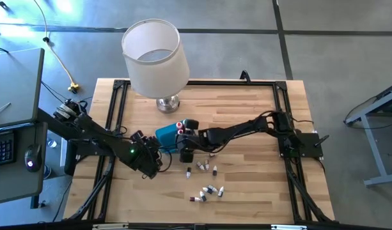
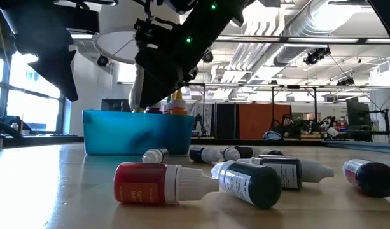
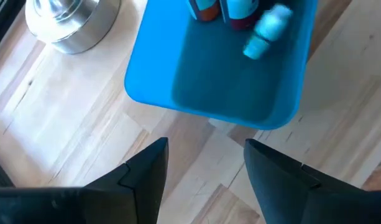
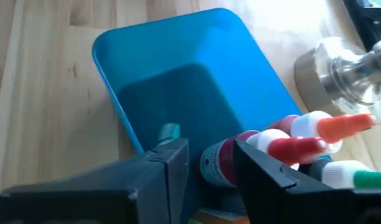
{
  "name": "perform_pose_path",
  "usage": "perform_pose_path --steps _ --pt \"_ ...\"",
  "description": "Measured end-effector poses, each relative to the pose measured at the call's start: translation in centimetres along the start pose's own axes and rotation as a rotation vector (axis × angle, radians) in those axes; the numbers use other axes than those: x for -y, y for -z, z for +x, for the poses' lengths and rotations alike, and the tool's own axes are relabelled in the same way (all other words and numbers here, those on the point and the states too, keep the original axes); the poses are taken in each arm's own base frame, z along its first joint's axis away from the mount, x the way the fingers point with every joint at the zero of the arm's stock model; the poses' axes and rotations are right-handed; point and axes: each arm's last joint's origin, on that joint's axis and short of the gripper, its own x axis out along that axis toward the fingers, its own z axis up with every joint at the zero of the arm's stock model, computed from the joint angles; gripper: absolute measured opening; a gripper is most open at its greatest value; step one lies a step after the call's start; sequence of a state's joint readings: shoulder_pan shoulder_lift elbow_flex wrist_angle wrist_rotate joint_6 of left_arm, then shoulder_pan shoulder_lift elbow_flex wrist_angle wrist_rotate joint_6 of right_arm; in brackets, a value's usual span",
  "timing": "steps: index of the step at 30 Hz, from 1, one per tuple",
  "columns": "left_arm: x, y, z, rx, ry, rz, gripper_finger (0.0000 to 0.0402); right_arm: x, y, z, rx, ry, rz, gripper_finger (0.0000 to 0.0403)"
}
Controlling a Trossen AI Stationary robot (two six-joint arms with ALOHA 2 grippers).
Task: Pick & Place food coloring
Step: Put the small black food coloring bottle into the blue bin
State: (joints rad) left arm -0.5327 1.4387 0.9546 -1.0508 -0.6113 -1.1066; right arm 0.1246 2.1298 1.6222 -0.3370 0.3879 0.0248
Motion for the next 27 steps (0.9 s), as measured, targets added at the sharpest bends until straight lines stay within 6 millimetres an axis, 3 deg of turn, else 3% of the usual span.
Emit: perform_pose_path --steps 7,18,27 --pt "0.2 -0.1 0.0 0.01 0.02 -0.015 0.0204 -0.3 0.2 -0.9 -0.034 0.022 -0.027 0.0148" --pt "4.0 -2.1 -0.6 0.063 0.419 -0.244 0.0204 -2.2 0.6 -10.2 -0.18 -0.007 0.055 0.0145" --pt "8.3 -2.2 2.1 0.071 0.547 -0.311 0.0204 -5.3 2.8 -13.5 -0.206 0.216 0.039 0.0145"
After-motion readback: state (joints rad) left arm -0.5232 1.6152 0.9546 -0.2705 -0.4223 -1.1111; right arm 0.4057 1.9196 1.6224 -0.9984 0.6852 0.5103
